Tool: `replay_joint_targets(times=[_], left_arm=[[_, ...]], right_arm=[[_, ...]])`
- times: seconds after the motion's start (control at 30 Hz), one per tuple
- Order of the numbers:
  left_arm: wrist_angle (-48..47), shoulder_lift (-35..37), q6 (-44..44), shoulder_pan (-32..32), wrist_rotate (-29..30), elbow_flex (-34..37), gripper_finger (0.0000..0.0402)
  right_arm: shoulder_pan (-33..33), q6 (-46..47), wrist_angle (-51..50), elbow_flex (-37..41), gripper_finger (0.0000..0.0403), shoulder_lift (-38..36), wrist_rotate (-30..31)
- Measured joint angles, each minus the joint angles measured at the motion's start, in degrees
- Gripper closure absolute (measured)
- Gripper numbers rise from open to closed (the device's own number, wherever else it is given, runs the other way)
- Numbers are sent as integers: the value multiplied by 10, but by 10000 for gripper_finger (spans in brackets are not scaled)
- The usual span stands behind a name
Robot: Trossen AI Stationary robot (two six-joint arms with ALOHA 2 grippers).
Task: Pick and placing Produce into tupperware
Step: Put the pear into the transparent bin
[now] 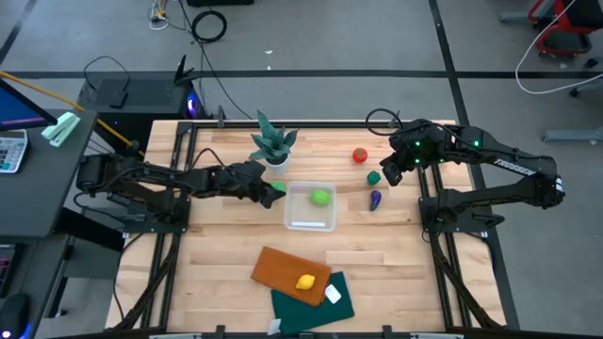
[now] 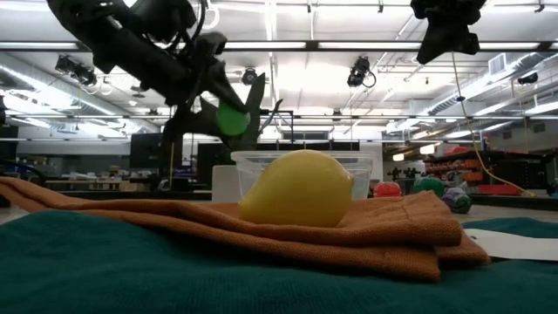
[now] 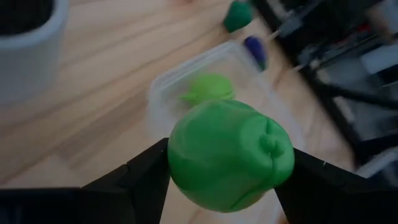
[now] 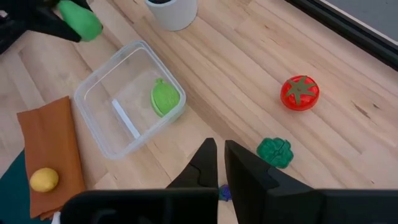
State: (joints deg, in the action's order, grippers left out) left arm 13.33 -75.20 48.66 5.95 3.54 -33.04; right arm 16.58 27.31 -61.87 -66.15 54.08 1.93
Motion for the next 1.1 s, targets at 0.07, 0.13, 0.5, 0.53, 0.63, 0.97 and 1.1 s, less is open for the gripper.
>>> replay_joint_targets(times=[0.07,0.13,0.5,0.53,0.63,0.97,1.1], left_arm=[[13,0,-1,-4,-5,-7,154],[13,-1,-14,-14,-8,-26,156],[-127,-10,-163,-28,18,-179,153],[-131,-16,-177,-28,18,-196,154],[-171,-37,-223,-25,18,-246,153],[-336,-197,-325,-37,7,-410,152],[-377,-254,-330,-44,7,-436,149]], right_arm=[[0,0,0,0,403,0,0],[0,0,0,0,403,0,0],[0,-4,0,0,403,0,0],[0,-5,0,0,403,0,0],[0,-8,0,0,403,0,-1],[-4,-17,-3,0,403,0,-2],[-4,-20,-4,0,403,0,-2]])
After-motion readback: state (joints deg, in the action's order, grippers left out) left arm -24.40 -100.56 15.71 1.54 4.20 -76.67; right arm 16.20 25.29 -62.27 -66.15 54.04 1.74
